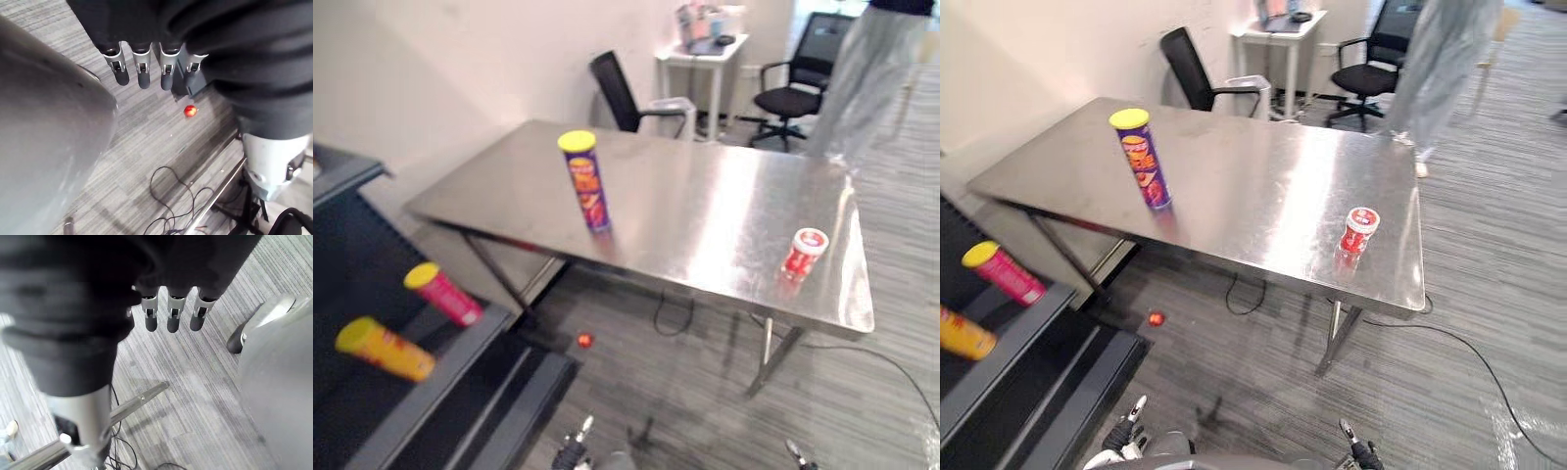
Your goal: Put the gum and the chips on the shelf.
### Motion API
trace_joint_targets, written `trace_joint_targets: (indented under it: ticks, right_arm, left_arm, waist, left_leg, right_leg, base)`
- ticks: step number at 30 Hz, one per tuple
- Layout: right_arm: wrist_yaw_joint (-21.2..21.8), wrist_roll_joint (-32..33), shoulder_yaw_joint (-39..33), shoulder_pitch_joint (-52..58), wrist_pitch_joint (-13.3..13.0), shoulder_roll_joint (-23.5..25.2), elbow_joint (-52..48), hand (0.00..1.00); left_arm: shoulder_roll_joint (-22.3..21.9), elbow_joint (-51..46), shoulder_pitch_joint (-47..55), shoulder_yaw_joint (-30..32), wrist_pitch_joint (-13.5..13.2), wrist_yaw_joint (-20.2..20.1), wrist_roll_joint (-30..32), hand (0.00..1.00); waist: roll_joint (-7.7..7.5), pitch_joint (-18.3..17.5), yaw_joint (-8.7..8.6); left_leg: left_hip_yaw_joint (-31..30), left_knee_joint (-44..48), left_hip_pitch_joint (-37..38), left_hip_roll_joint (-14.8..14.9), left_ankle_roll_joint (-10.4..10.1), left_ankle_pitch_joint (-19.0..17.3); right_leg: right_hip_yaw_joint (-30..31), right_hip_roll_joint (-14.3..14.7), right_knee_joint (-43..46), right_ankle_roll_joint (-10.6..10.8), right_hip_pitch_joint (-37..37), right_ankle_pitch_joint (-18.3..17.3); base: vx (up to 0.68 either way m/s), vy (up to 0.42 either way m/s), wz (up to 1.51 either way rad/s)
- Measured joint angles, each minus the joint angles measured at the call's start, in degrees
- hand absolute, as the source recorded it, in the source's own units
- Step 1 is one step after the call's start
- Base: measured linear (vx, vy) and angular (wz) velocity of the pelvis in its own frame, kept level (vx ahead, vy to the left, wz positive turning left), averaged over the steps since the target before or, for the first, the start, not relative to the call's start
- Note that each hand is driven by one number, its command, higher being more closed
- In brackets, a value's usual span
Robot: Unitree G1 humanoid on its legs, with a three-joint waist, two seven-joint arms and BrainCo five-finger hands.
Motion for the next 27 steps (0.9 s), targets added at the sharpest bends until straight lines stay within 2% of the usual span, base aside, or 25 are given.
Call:
trace_joint_targets:
  ticks: [1, 2, 3, 4, 8, 9, 11, 13, 18, 22, 24, 27]
  right_arm:
    - [0.2, 0.0, -0.2, 1.1, 0.2, 0.9, 0.1, 0.0]
    - [0.3, -0.1, -0.5, 1.5, 0.4, 1.3, 0.2, 0.0]
    - [0.3, -0.1, -1.9, 1.8, 0.6, 2.4, 0.3, 0.0]
    - [0.3, -0.1, -2.2, 1.8, 0.6, 2.6, 0.3, 0.0]
    - [1.4, -0.4, -4.3, 1.8, 0.6, 2.5, 0.9, 0.0]
    - [1.5, -1.1, -4.3, 1.7, 0.5, 2.0, 1.3, 0.0]
    - [1.5, -2.4, -4.1, 0.7, 0.6, 0.7, 2.5, 0.0]
    - [1.4, -2.4, -4.1, 0.3, 0.6, -0.7, 2.8, 0.0]
    - [1.2, -2.4, -5.1, 0.1, 0.6, -2.8, 4.7, 0.0]
    - [1.1, -2.4, -13.5, -0.8, 0.6, -3.4, 5.0, 0.0]
    - [0.8, -2.3, -19.5, -1.9, 0.6, -5.2, 5.1, 0.0]
    - [-0.6, -2.2, -28.2, -3.0, 0.6, -9.5, 4.4, 0.0]
  left_arm:
    - [1.1, 0.3, 0.0, 0.1, 0.4, 0.0, 0.5, 0.0]
    - [1.4, 0.3, 0.0, 0.2, 0.4, 0.0, 0.5, 0.0]
    - [2.3, 0.4, 0.1, 0.4, 0.4, 0.1, 0.7, 0.0]
    - [2.6, 0.6, 0.1, 0.4, 0.5, 0.1, 1.1, 0.0]
    - [3.1, 2.7, -0.1, -0.7, 0.5, 0.2, 4.9, 0.0]
    - [3.5, 3.1, 0.0, -1.1, 0.4, 0.3, 5.3, 0.0]
    - [3.8, 3.9, -0.2, -2.4, 0.4, 0.8, 6.5, 0.0]
    - [4.2, 4.3, -0.2, -3.9, 0.4, 0.8, 6.9, 0.0]
    - [4.7, 4.5, -0.2, -5.3, 0.4, 0.8, 7.1, 0.0]
    - [5.1, 4.5, 0.0, -4.0, 0.4, 0.7, 7.3, 0.0]
    - [5.4, 4.5, 1.0, -3.0, 0.5, 0.4, 8.6, 0.0]
    - [5.2, 4.5, 3.0, -2.5, 0.5, -0.1, 9.4, 0.0]
  waist:
    - [-1.73, -1.2, -0.35]
    - [-2.46, -1.6, -0.26]
    - [-3.83, -2.3, 0.2]
    - [-4.05, -2.5, 0.03]
    - [-3.37, -3.3, -0.23]
    - [-2.55, -3.8, -0.21]
    - [-2.56, -4.2, -0.11]
    - [-1.96, -4.2, -0.16]
    - [-1.84, -4.3, -0.16]
    - [-2.58, -4.1, 0.13]
    - [-3.29, -3.9, 0.11]
    - [-3.16, -4.0, 0.02]
  left_leg:
    - [2.2, -0.2, 0.2, -1.7, 0.8, -0.8]
    - [3.5, -0.2, 0.3, -2.1, 0.5, -1.0]
    - [5.9, -0.2, 1.2, -3.2, 0.7, -1.8]
    - [6.6, -0.4, 1.7, -3.6, 1.0, -2.1]
    - [11.6, -4.3, 5.9, -4.9, 2.1, -2.3]
    - [13.2, -5.6, 6.3, -4.9, 2.4, -2.1]
    - [15.3, -7.6, 7.1, -5.1, 3.0, -1.4]
    - [16.2, -9.8, 8.0, -5.7, 3.6, -0.4]
    - [14.9, -10.3, 8.2, -6.8, 3.7, -0.1]
    - [14.0, -14.3, 9.1, -7.6, 3.3, 2.6]
    - [14.1, -16.5, 9.4, -8.1, 3.1, 4.1]
    - [14.2, -20.4, 10.8, -8.7, 2.9, 6.3]
  right_leg:
    - [-0.1, -2.2, -0.2, 0.5, -0.4, 0.2]
    - [0.0, -3.0, -0.1, 0.8, -0.6, 0.6]
    - [-0.1, -4.6, -0.5, 1.6, -1.1, 1.9]
    - [-0.1, -5.1, -0.8, 2.0, -1.0, 2.6]
    - [0.5, -6.3, -3.2, 2.1, -1.3, 8.2]
    - [0.3, -6.4, -4.1, 2.0, -2.2, 9.7]
    - [-1.8, -6.5, -4.9, 2.1, -3.6, 11.8]
    - [-6.4, -7.0, -6.1, 1.9, -4.0, 13.5]
    - [-9.7, -7.9, -8.9, 1.8, -2.7, 13.6]
    - [-12.6, -8.2, -11.1, 1.8, -1.9, 13.5]
    - [-13.2, -8.3, -12.7, 1.9, -2.0, 13.5]
    - [-13.5, -8.3, -13.7, 2.2, -2.1, 13.1]
  base:
    - [0.19, 0.298, -0.35]
    - [0.23, 0.314, -0.63]
    - [0.19, 0.251, -0.63]
    - [0.16, 0.219, -0.67]
    - [0.1, 0.192, -0.6]
    - [0.07, 0.109, -0.59]
    - [0.06, 0.082, -0.59]
    - [0.04, 0.053, -0.49]
    - [0.0, -0.004, -0.03]
    - [-0.08, -0.061, 0.09]
    - [-0.12, -0.082, -0.11]
    - [-0.09, -0.05, -0.07]
